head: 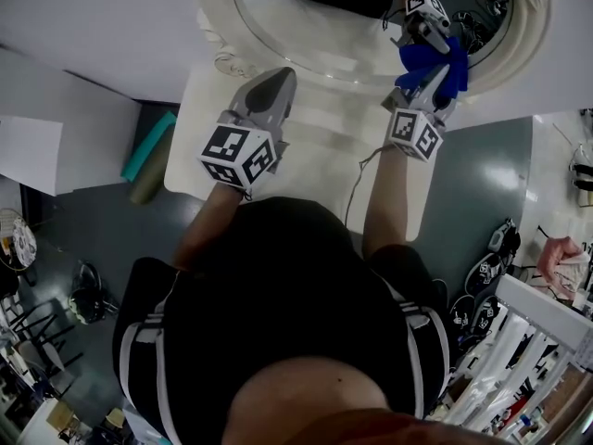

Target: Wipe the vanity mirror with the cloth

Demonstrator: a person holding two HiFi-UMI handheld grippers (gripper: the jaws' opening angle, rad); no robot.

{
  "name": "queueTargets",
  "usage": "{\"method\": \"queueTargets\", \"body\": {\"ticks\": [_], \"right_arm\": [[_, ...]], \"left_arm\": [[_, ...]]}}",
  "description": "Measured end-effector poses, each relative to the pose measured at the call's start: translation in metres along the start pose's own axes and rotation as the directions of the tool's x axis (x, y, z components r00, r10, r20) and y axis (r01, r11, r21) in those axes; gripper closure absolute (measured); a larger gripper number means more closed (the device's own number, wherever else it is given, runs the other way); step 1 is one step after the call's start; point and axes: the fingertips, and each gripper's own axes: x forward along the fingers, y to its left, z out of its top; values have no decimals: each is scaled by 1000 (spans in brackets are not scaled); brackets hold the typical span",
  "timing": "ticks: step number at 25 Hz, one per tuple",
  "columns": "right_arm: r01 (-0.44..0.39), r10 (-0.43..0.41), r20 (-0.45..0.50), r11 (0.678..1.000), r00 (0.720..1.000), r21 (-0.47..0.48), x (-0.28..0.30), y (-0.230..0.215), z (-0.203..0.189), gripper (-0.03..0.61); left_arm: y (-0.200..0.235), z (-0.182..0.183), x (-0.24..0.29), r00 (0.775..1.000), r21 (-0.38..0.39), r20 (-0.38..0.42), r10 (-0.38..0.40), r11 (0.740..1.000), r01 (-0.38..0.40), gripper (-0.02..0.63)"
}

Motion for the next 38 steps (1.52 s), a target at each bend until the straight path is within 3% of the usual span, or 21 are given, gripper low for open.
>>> {"method": "queueTargets", "body": {"ticks": [9,23,30,38], "right_arm": [[-68,70,88,997,994,-26,16,30,36,535],[-123,137,97,983,986,-136,51,102,83,535],[-203,236,65,922,969,-329,61,178,86,534],[-306,349,19,847,937,-435,63,262,77,534]], "left_arm": [[-6,0,0,1000,-2,8,-4,1000,4,604],[21,13,-13,999,-35,33,5,999,-4,604],[43,14,-23,999,-56,41,7,998,-5,604],[65,19,-35,999,-81,52,16,997,-11,604]]}}
